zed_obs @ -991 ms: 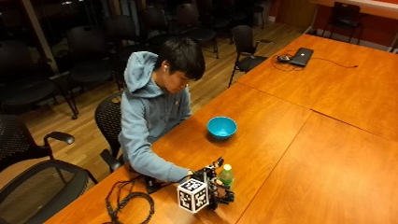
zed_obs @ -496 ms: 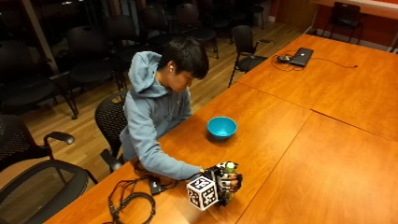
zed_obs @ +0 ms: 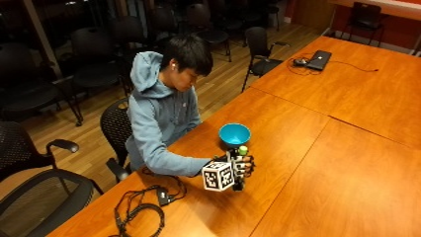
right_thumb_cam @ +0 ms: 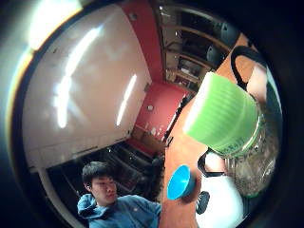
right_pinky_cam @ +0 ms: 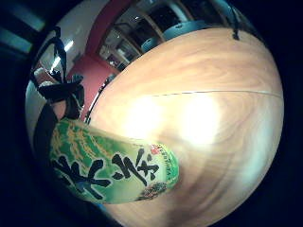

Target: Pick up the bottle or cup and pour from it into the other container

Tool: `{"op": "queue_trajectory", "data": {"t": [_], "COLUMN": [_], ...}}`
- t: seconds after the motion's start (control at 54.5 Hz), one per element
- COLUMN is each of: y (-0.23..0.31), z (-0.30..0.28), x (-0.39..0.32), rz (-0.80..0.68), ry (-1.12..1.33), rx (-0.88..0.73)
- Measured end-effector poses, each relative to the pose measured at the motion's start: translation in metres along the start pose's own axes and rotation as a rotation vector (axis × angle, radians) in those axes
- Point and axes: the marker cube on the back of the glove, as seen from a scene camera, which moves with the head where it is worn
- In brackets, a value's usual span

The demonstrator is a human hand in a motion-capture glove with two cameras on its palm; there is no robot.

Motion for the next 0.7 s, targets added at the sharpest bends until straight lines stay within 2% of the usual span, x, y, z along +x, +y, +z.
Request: {"op": "queue_trajectory", "data": {"t": [0.275,0.643,0.698], "y": [0.019,0.05,0.031], "z": [0.037,0.094,0.073], "x": [-0.083,-0.134,-0.148], "rz": [-0.124,-0.23,-0.232], "ry": [0.074,0.544,0.639], "rx": [-0.217,-0.6,-0.669]}}
